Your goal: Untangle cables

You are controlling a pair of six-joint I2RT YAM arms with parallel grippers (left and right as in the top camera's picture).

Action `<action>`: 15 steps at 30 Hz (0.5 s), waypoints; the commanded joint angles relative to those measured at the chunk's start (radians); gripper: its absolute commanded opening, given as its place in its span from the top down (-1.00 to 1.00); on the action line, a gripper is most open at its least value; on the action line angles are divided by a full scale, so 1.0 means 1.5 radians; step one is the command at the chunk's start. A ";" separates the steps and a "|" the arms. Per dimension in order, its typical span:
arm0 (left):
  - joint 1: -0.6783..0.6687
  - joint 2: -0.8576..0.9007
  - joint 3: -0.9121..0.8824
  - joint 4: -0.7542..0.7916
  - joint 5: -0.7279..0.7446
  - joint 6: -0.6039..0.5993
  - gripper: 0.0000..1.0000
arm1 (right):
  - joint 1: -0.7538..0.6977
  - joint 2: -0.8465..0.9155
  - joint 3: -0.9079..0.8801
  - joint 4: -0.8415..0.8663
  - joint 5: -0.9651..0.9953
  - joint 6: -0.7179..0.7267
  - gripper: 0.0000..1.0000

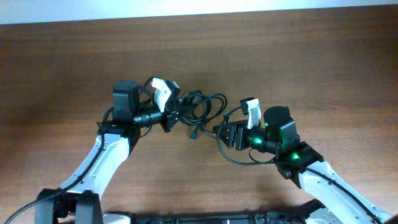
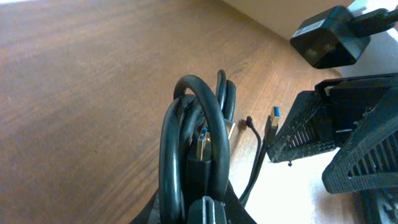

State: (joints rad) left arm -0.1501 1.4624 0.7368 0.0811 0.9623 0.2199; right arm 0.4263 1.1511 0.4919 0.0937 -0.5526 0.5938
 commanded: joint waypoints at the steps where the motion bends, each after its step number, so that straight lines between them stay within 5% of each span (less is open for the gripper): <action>1: 0.002 -0.007 0.005 0.019 0.043 0.079 1.00 | 0.004 0.001 0.003 0.000 -0.008 -0.006 -0.18; 15: 0.002 -0.007 0.005 -0.013 0.021 0.105 1.00 | 0.004 0.001 0.003 0.000 0.023 -0.009 -0.35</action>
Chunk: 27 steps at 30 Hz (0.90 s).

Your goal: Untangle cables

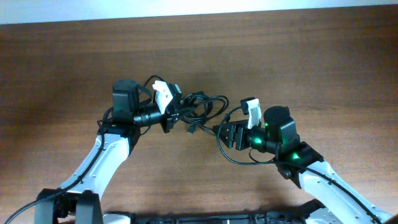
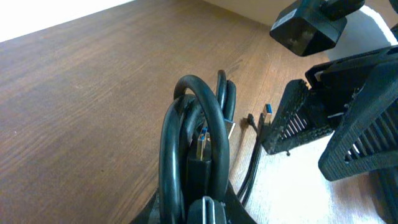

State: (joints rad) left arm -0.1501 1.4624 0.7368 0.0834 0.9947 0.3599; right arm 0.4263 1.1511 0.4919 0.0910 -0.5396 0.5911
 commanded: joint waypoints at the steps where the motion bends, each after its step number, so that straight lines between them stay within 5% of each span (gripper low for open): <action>1: 0.002 -0.006 0.005 -0.019 -0.006 0.011 1.00 | 0.004 0.001 0.003 0.002 0.014 -0.007 -0.35; 8: 0.002 -0.006 0.005 -0.021 -0.005 0.003 1.00 | 0.004 0.001 0.003 0.001 0.014 -0.007 -0.36; 12: 0.002 -0.006 0.005 -0.022 -0.004 -0.088 1.00 | 0.004 0.001 0.003 0.001 0.017 -0.007 -0.37; 15: 0.002 -0.006 0.005 -0.025 0.009 -0.102 1.00 | 0.003 0.001 0.003 0.002 0.037 -0.069 -0.66; 18: 0.002 -0.006 0.005 -0.062 0.007 -0.052 1.00 | 0.002 0.001 0.003 0.025 0.024 -0.113 -0.98; 23: 0.002 -0.006 0.005 -0.164 0.010 0.024 1.00 | 0.002 0.001 0.003 0.047 -0.004 -0.254 -0.97; 27: 0.002 -0.006 0.005 -0.157 0.116 0.026 1.00 | 0.003 0.012 0.003 0.036 -0.004 -0.268 -0.98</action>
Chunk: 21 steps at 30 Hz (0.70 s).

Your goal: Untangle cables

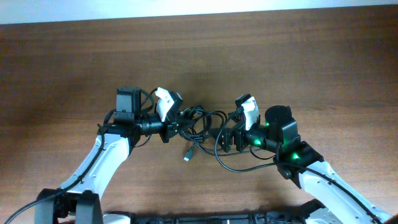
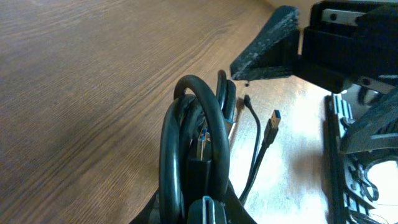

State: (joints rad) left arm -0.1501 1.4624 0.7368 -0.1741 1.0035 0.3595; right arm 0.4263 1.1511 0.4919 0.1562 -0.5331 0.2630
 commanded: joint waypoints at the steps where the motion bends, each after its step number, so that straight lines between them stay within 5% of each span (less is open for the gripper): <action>1: 0.002 -0.006 0.005 0.029 0.156 0.026 1.00 | 0.003 0.021 0.003 -0.009 -0.009 -0.049 -0.99; 7: -0.002 -0.006 0.005 0.035 0.279 0.026 0.98 | 0.004 0.054 0.003 0.074 -0.102 -0.048 -0.58; 10: -0.018 -0.006 0.005 0.035 0.271 0.026 0.80 | 0.004 0.055 0.003 0.113 -0.114 -0.042 0.30; 12: -0.022 -0.006 0.005 0.035 0.238 0.025 0.11 | 0.004 0.055 0.003 0.113 -0.113 -0.037 0.86; 13: -0.022 -0.006 0.005 0.035 0.227 0.025 -0.81 | 0.003 0.055 0.003 0.113 -0.111 -0.022 0.92; 14: -0.020 -0.006 0.005 0.035 0.210 0.017 -0.99 | 0.003 0.055 0.003 0.114 -0.109 -0.007 0.92; 21: 0.029 -0.007 0.005 0.035 0.143 -0.092 -0.98 | 0.003 0.055 0.003 0.114 -0.038 0.063 0.92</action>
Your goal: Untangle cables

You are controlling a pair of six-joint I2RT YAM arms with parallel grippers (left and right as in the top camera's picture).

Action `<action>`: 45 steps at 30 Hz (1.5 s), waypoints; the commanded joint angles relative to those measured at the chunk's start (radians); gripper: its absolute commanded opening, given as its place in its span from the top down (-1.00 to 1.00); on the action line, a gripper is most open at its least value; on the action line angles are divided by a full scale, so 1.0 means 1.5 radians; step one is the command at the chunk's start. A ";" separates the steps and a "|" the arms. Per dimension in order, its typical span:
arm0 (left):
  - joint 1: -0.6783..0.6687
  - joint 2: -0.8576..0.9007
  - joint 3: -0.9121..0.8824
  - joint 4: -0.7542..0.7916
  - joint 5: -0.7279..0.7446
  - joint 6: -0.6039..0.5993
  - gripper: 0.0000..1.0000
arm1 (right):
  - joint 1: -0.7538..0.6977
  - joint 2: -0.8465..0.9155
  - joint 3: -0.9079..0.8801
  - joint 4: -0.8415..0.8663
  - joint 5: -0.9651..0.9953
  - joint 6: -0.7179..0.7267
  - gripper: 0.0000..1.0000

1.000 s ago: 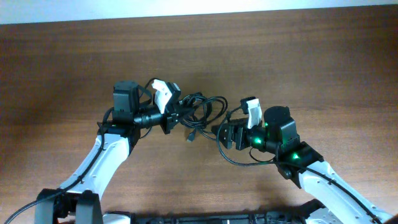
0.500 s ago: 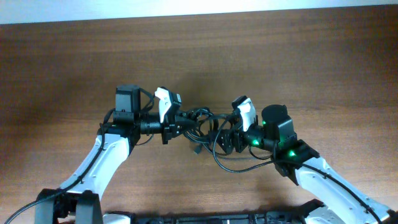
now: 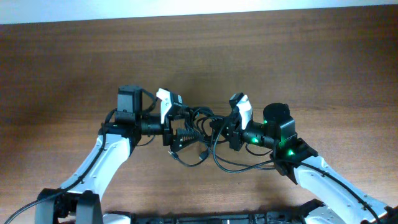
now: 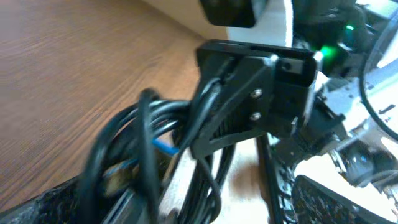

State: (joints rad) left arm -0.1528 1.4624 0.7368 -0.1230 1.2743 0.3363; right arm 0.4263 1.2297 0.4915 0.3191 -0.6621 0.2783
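Observation:
A tangle of black cables (image 3: 198, 120) lies at the table's middle, between both arms. My left gripper (image 3: 176, 127) stands open around its left end, one finger on each side. In the blurred left wrist view the cables (image 4: 143, 134) run loosely between the spread fingers (image 4: 317, 199), and a blue-tipped plug (image 4: 165, 146) shows among them. My right gripper (image 3: 219, 129) reaches into the tangle's right side. Seen close up, the right gripper (image 4: 208, 124) looks shut on several strands. A slack loop (image 3: 239, 165) trails from it toward the near edge.
Brown wooden table (image 3: 62, 68) all round. The right arm's black body with green lights (image 3: 277, 134) sits right behind the tangle. The two grippers are a few centimetres apart.
My left gripper has opened and no longer clamps the bundle. My right gripper has moved left into the tangle and closed on strands. The hanging plug end now lies in a loop below.
At first my left gripper held the coiled bundle shut, with my right gripper open a short way to its right. The bundle then shifted slightly left. The right gripper came closer, still open. Now it grips the cables and the left one is open.

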 commanded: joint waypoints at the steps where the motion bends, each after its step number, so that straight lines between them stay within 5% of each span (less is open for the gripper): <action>1: 0.040 -0.007 0.005 0.001 -0.052 -0.104 -0.98 | 0.003 0.003 0.003 0.006 0.056 0.055 0.92; 7: 0.084 -0.007 0.005 -0.049 -0.267 -0.267 -0.98 | 0.003 0.003 0.003 0.005 0.061 0.055 0.92; 9: 0.078 -0.007 0.005 -0.048 -0.211 -0.230 -0.99 | 0.003 0.003 0.003 0.005 0.064 0.055 0.92; 13: 0.063 -0.007 0.005 -0.040 -0.119 -0.160 -0.67 | 0.003 0.003 0.003 0.005 0.066 0.055 0.92; 15: 0.063 -0.007 0.005 -0.039 -0.119 -0.162 -0.25 | 0.003 0.003 0.003 0.005 0.066 0.055 0.92; 23: 0.059 -0.062 0.006 -0.019 -0.125 -0.336 -0.05 | 0.003 0.003 0.003 0.004 0.066 0.055 0.92; 25: 0.041 -0.100 0.006 -0.024 -0.193 -0.409 0.03 | 0.003 0.003 0.003 0.004 0.077 0.075 0.92; 35: -0.140 -0.125 0.001 -0.096 -0.552 -0.637 -0.06 | 0.003 0.003 0.003 -0.023 0.096 0.127 0.92; 45: -0.218 -0.117 0.001 -0.031 -0.621 -0.703 -0.01 | 0.003 0.003 0.003 -0.031 0.096 0.135 0.92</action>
State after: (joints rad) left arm -0.4599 1.2755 0.7368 -0.1734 0.3832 -0.6765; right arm 0.4263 1.2316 0.4915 0.2649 -0.5198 0.4717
